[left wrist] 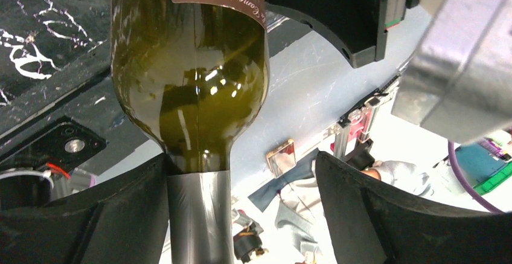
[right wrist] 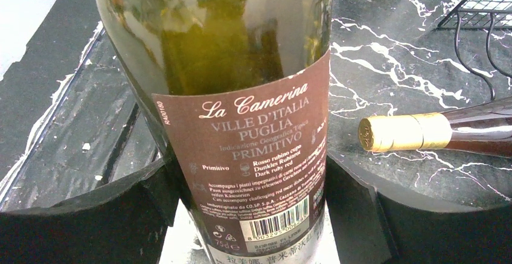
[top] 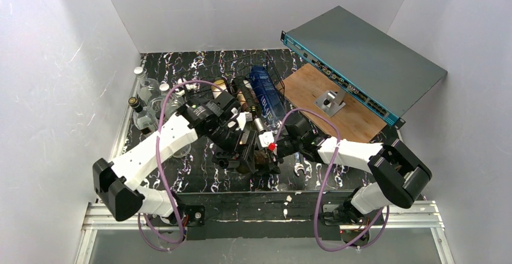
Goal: Take the wine bottle off the wine rack
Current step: Pick up the wine bottle from the wine rack.
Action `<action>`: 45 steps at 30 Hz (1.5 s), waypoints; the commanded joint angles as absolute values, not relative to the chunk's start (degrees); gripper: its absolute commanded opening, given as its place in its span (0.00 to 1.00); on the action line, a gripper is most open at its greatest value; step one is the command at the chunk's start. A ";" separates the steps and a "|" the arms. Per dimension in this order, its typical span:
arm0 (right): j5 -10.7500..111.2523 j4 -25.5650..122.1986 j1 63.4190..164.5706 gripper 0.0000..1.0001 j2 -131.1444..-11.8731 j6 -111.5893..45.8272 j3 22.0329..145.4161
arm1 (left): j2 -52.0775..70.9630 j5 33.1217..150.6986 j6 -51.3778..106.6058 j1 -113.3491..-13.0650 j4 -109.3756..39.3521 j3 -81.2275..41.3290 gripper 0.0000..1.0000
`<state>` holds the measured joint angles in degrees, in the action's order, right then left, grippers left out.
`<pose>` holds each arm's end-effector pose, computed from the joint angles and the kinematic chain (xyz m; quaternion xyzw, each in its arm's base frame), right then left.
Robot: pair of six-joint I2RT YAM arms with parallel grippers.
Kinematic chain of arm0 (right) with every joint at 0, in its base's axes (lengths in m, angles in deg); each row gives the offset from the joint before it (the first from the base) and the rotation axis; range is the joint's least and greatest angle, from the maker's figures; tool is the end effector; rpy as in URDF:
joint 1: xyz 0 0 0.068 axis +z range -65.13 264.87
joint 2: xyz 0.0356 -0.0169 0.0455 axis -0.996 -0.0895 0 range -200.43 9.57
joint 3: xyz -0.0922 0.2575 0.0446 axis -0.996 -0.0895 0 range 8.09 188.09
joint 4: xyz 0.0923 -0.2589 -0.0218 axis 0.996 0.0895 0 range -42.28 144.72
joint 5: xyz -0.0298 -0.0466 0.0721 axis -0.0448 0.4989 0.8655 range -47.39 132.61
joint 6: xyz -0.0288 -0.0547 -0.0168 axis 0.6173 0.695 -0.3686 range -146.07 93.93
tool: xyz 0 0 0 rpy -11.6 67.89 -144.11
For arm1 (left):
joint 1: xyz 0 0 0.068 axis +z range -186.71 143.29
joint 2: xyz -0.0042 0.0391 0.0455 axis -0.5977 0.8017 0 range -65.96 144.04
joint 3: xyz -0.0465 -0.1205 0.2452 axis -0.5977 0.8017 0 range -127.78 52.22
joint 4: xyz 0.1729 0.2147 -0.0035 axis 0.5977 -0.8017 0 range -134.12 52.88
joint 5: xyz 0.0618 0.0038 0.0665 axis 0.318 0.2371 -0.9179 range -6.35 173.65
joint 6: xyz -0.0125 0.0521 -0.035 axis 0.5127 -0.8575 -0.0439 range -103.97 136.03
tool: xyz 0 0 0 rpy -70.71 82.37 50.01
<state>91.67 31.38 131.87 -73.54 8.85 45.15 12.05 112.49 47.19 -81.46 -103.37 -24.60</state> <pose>0.1798 0.2479 0.1815 -0.6732 0.4574 0.4051 0.4166 0.1753 -0.2076 0.3223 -0.1608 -0.9374 0.3090 0.0009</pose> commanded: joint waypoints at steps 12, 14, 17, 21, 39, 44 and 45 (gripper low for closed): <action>95.14 32.56 128.63 0.41 -73.58 5.56 47.03 | -7.15 113.81 57.89 -78.50 -81.03 -10.47 0.81; 95.46 32.52 128.39 0.41 -73.53 5.09 47.11 | -8.80 112.86 58.51 -78.50 -78.38 -8.97 0.81; 95.81 32.44 128.04 0.41 -73.47 4.75 47.20 | -10.14 111.12 58.56 -78.53 -76.44 -7.94 0.82; 96.46 31.81 127.39 0.40 -73.16 3.54 47.29 | -11.40 107.95 57.41 -78.51 -75.66 -7.60 0.82; 99.01 20.51 124.05 0.38 -74.32 -9.98 45.57 | -17.43 88.15 58.27 -83.72 -60.83 -0.24 0.66; 99.20 20.49 124.00 0.38 -74.49 -9.94 45.58 | -17.38 82.09 58.71 -84.62 -57.82 1.24 0.63; 99.21 20.53 123.94 0.38 -74.58 -9.90 45.54 | -17.56 81.24 58.70 -84.61 -57.05 1.58 0.63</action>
